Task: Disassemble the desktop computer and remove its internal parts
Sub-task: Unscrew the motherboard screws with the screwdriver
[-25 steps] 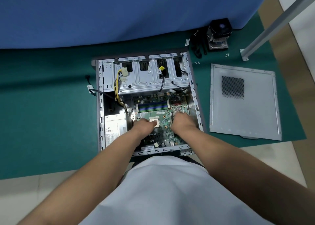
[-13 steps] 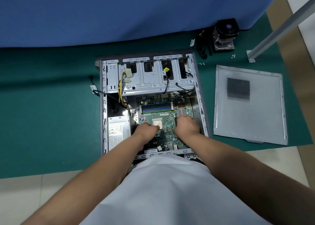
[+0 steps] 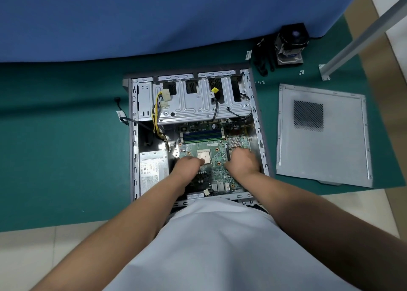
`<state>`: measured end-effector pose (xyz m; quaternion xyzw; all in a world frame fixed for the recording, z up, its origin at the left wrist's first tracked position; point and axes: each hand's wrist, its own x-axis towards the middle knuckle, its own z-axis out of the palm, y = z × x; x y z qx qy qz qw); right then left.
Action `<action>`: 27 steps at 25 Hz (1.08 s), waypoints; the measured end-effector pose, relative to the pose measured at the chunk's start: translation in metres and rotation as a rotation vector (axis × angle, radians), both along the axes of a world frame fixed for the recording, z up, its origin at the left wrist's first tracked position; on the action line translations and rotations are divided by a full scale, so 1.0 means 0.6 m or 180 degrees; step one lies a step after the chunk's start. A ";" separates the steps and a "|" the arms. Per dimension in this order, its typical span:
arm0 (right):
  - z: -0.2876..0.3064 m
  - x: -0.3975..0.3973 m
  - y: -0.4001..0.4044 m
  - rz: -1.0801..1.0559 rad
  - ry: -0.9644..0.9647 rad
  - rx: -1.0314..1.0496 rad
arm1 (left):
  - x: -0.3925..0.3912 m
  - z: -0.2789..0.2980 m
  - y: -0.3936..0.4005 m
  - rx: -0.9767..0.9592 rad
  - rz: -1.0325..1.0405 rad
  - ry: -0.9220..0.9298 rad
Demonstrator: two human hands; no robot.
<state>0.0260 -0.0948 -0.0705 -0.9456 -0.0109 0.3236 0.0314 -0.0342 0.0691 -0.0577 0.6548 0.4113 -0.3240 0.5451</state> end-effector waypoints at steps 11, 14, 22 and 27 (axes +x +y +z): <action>-0.003 0.005 0.001 -0.0222 -0.0070 0.0224 | 0.009 0.004 0.004 -0.0126 0.0169 -0.0179; 0.003 0.000 0.000 -0.0098 -0.0058 0.0216 | 0.006 0.014 0.002 -0.0173 0.0166 -0.0338; 0.009 -0.018 -0.001 0.1614 0.0827 0.0881 | -0.027 0.089 0.049 0.1008 -0.1210 -0.2327; 0.005 -0.017 0.026 0.2860 0.0689 0.0126 | -0.046 0.073 0.147 0.2865 -0.2596 -0.2305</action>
